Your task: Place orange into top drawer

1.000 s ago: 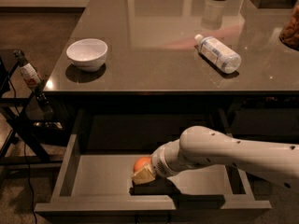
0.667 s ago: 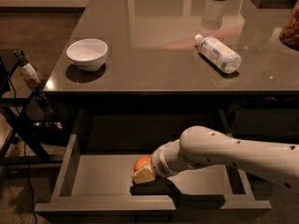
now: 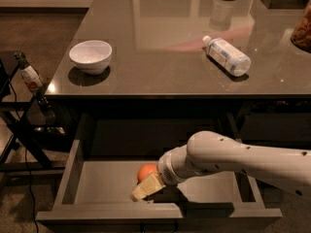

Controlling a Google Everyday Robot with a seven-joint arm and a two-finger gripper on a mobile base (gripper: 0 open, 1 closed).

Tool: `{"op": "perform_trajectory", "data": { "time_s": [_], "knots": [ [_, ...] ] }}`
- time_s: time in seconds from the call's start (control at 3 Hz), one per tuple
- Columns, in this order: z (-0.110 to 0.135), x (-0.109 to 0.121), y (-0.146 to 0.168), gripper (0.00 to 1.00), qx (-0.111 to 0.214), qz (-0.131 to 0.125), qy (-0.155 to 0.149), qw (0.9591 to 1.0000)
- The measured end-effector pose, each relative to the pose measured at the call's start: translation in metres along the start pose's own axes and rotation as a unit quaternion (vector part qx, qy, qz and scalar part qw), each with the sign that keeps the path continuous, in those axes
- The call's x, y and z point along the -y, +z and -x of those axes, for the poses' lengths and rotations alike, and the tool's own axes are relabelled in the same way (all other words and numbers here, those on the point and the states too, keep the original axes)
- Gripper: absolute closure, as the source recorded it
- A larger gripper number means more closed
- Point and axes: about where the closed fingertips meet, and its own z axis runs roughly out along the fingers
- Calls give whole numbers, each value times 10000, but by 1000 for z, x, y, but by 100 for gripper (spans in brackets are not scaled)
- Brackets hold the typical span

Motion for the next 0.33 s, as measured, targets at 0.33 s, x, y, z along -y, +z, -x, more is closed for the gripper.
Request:
{"op": "perform_trajectory", "data": {
  "time_s": [0.33],
  "knots": [
    [0, 0, 0, 0, 0, 0, 0, 10000]
  ]
}}
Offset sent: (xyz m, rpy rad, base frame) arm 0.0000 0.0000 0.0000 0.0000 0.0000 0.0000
